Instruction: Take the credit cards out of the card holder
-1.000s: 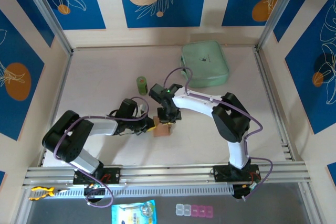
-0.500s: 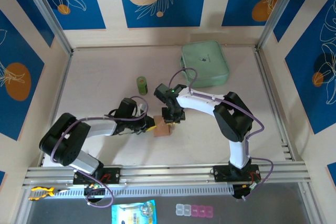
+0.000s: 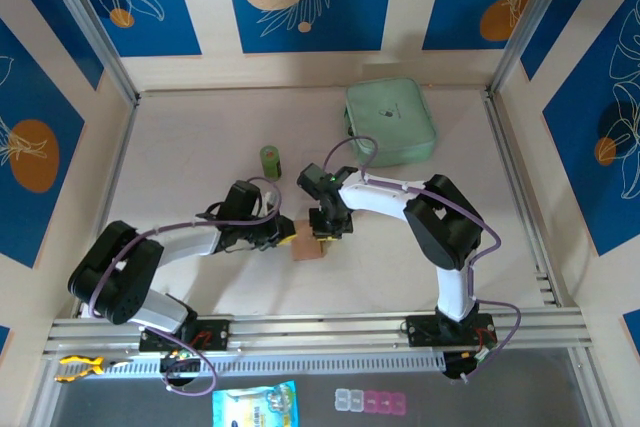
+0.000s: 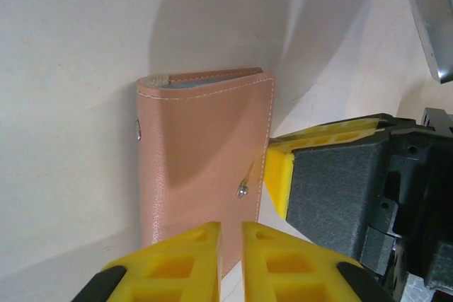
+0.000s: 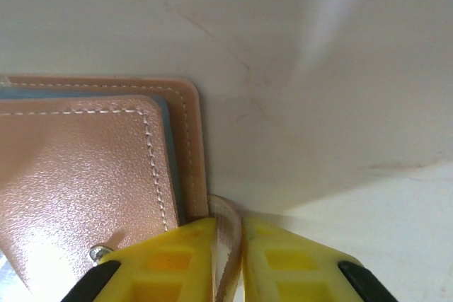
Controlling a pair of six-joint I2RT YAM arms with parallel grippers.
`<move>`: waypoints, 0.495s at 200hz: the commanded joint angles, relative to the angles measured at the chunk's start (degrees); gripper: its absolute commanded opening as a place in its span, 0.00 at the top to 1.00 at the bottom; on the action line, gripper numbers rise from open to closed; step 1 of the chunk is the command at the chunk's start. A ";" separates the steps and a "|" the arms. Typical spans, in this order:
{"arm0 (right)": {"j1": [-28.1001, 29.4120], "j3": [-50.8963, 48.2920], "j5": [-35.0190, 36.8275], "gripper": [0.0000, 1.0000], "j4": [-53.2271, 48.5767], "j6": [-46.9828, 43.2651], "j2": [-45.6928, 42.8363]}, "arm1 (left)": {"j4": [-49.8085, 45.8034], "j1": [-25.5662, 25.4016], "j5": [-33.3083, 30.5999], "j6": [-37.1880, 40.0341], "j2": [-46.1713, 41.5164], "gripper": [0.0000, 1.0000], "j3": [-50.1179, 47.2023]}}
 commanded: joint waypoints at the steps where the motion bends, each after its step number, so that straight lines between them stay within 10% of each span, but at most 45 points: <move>1: -0.56 -1.84 -2.52 0.84 1.49 -0.53 -0.70 | -1.89 0.17 -0.85 1.39 -1.15 0.86 2.03; 99: -3.19 -5.11 -1.31 0.92 -0.57 -3.72 -8.27 | -6.96 5.18 -0.98 5.73 -3.34 0.85 4.04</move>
